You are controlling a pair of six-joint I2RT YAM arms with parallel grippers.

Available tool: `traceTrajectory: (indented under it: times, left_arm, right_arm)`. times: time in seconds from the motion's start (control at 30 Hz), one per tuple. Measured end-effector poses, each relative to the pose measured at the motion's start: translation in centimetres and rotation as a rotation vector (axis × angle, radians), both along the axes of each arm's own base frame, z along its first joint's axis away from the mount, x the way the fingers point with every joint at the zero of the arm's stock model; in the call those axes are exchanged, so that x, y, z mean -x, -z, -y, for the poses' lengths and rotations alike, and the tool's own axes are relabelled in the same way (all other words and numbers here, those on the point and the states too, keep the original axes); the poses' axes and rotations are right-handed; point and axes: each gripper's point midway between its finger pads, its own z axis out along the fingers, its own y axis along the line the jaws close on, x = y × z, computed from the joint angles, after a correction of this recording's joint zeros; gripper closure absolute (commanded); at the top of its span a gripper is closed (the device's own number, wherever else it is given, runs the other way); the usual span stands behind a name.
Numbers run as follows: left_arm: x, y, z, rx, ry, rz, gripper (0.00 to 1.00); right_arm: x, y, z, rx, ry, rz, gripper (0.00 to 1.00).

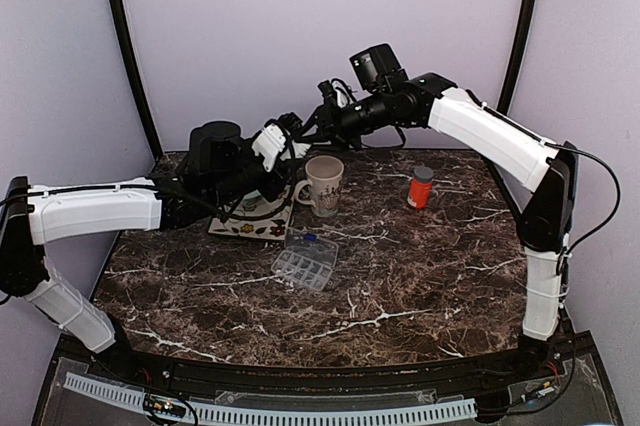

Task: Sort the pills into containers
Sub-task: Screw the lid of the pill bottle onto the pill bottle.

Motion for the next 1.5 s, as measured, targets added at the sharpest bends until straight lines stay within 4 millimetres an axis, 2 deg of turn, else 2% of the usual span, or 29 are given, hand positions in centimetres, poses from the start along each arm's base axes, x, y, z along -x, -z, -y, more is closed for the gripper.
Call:
traceTrajectory:
  times: [0.23,0.5,0.93,1.5]
  left_arm:
    - [0.9,-0.8,0.5,0.046,0.025,0.024,1.00]
    - [1.6,-2.0,0.6,0.107,0.041,0.037,1.00]
    - [2.1,-2.7,-0.3,0.179,0.056,0.026,1.00]
    - [1.1,-3.0,-1.4,0.221,0.031,0.005,1.00]
  right_arm:
    - [0.9,0.0,-0.6,-0.012,-0.017,0.000,0.58]
    - [1.9,-1.0,-1.1,-0.040,-0.037,0.019,0.53]
    - [2.9,-1.5,-1.1,-0.030,-0.047,0.041,0.50]
    - [4.2,-1.9,-0.1,0.008,-0.079,0.102,0.47]
